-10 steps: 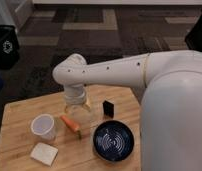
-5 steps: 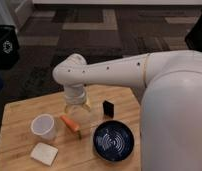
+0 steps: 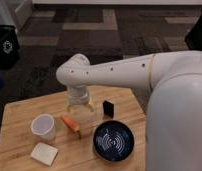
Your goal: Place the eraser on the white sponge
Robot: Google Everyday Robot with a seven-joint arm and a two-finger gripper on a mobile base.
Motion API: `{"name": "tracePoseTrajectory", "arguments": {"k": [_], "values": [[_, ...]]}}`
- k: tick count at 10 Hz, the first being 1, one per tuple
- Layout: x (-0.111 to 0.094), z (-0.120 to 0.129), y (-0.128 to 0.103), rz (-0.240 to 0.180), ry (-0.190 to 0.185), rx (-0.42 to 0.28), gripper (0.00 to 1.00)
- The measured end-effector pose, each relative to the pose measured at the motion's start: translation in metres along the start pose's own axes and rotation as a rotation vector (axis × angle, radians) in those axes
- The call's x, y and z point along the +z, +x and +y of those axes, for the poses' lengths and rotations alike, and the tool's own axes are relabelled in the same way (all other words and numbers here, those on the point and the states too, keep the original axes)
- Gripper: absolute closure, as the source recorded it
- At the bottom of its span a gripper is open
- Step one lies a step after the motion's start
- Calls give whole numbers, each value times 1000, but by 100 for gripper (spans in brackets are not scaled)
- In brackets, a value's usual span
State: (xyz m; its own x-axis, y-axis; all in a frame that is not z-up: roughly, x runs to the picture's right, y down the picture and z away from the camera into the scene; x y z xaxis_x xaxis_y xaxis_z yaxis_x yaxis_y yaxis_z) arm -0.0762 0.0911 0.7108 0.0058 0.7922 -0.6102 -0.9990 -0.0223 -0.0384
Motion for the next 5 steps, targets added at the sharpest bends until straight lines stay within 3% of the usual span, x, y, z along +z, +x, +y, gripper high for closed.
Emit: {"name": "tracePoseTrajectory", "arguments": {"k": [5], "values": [[17,-34,-8,-17,-77,42,35]]}}
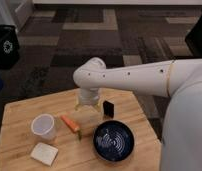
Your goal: Place the eraser on the white sponge
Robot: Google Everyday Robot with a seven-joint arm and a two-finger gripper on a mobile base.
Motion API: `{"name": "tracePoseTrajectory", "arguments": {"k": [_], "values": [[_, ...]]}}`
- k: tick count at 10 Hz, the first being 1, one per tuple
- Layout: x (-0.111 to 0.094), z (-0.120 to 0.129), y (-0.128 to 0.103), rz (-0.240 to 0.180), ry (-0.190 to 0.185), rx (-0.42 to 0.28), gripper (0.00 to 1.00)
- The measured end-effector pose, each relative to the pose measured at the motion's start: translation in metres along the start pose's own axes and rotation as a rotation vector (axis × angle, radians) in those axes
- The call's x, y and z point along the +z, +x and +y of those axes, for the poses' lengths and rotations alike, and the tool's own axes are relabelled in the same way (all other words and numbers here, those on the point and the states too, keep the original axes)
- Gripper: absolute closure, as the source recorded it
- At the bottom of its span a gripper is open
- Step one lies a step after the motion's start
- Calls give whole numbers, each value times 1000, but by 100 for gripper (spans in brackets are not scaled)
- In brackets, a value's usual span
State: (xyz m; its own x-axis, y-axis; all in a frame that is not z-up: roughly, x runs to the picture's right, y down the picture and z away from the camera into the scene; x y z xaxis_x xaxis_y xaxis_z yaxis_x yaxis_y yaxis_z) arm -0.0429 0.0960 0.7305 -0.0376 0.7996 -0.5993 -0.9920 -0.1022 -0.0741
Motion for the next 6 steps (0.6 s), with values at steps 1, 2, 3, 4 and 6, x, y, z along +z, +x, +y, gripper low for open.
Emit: {"name": "tracePoseTrajectory", "arguments": {"k": [1,2,3,4,6], "values": [[2,-11,-2,-1,-1,10,35],[2,-24,-9,-7,2,19,35],[1,-30,-13,-12,5,18,35],[-2,-38,-20,-22,14,13,35],[-13,-54,-34,-42,47,-1,35]]}}
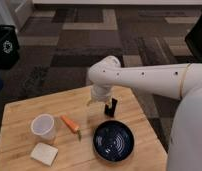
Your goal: Place the eraser on the white sponge
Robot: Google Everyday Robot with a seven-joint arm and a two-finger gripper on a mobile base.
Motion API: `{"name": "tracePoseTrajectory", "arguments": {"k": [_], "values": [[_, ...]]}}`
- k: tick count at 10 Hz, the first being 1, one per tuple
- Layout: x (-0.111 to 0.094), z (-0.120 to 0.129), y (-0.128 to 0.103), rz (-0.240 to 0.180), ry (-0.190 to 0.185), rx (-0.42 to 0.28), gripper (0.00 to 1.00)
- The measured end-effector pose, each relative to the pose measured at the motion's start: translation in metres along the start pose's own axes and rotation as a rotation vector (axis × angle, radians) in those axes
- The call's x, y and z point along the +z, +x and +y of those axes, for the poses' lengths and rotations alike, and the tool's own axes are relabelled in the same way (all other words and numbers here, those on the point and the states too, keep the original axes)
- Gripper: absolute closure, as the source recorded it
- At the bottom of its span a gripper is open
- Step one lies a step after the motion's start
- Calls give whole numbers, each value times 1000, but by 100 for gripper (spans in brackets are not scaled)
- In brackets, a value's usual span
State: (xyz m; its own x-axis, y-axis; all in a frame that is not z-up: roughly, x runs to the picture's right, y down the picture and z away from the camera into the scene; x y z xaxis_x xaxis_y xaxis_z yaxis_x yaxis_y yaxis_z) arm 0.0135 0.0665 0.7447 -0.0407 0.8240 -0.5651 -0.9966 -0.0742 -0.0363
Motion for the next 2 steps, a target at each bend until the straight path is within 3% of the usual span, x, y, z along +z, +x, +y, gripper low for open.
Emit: {"name": "tracePoseTrajectory", "arguments": {"k": [2], "values": [[0,2,1,2,0,-3,35]]}}
